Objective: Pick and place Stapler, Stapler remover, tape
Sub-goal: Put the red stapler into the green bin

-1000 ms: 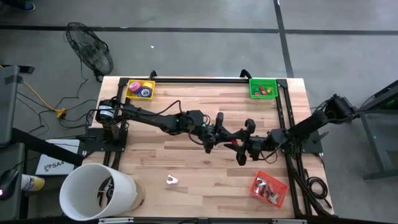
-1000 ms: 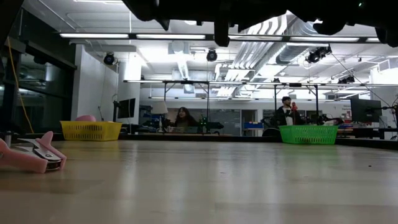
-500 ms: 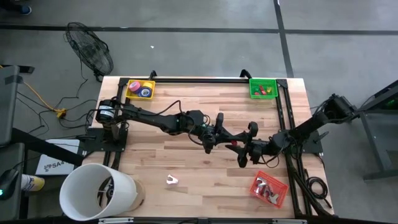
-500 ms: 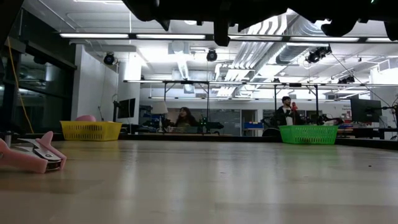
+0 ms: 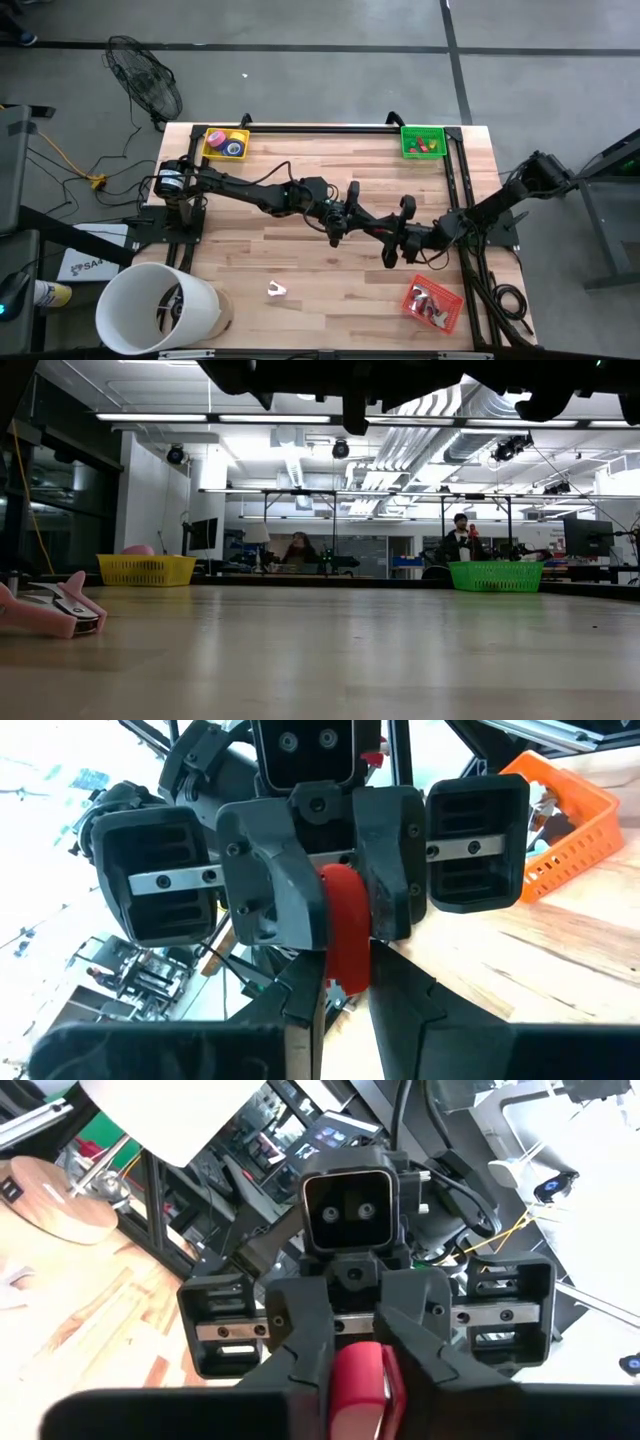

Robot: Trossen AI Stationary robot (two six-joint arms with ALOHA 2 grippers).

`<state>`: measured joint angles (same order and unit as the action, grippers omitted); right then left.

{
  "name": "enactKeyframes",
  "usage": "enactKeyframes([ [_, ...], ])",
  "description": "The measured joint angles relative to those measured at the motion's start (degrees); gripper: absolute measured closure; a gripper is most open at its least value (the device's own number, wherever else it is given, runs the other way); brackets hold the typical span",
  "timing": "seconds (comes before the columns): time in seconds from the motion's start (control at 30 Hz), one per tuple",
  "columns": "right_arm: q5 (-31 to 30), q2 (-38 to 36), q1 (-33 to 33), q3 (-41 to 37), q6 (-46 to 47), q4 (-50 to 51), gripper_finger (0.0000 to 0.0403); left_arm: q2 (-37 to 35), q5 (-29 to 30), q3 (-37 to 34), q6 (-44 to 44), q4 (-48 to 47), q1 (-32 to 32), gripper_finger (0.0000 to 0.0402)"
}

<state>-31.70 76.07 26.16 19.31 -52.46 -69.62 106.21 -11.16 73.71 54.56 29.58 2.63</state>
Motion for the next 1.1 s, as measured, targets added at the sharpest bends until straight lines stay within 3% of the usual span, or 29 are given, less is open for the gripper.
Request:
enactKeyframes([
  [0.47,-3.0,0.1,1.6,0.0,-0.2,-1.1,0.0351,0.0,0.6,0.2,0.2,0.3,0.0,0.0346],
  [0.87,-6.5,0.1,1.7,0.0,0.3,-0.7,0.0352,0.0,4.9,0.2,0.6,-0.2,0.0,0.0245],
  [0.97,-9.9,0.1,1.7,0.0,0.3,-0.5,0.0352,-0.1,9.5,0.3,0.4,-1.1,0.0,0.0219],
  [1.1,-19.4,0.1,1.6,-0.1,0.2,-0.5,0.0352,-0.3,20.0,0.3,0.4,-2.9,0.0,0.0196],
])
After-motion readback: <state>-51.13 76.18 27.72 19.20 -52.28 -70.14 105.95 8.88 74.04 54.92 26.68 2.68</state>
